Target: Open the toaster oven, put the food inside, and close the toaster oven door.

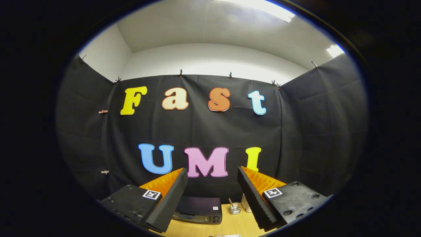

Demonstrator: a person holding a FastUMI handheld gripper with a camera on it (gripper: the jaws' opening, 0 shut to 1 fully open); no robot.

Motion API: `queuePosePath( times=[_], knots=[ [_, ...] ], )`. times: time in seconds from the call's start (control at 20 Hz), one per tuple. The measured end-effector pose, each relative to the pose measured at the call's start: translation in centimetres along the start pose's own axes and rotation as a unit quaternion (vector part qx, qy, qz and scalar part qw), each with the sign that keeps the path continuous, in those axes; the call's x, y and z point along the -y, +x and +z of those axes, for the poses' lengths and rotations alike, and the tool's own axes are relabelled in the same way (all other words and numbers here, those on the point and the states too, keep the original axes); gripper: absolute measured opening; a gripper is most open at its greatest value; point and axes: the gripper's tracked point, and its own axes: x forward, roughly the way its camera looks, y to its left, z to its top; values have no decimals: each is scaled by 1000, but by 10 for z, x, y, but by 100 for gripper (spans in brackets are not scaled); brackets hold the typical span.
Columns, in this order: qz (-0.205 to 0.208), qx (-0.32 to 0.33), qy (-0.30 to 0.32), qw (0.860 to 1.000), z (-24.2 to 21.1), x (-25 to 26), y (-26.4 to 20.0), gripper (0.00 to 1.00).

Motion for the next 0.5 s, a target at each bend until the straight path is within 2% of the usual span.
queuePosePath(
  times=[0.2, 0.5],
  knots=[
    [-7, -1, -3, 1000, -5, -2, 5, 97],
    [29, 3, 22, 999, -28, -39, 36, 97]
  ],
)
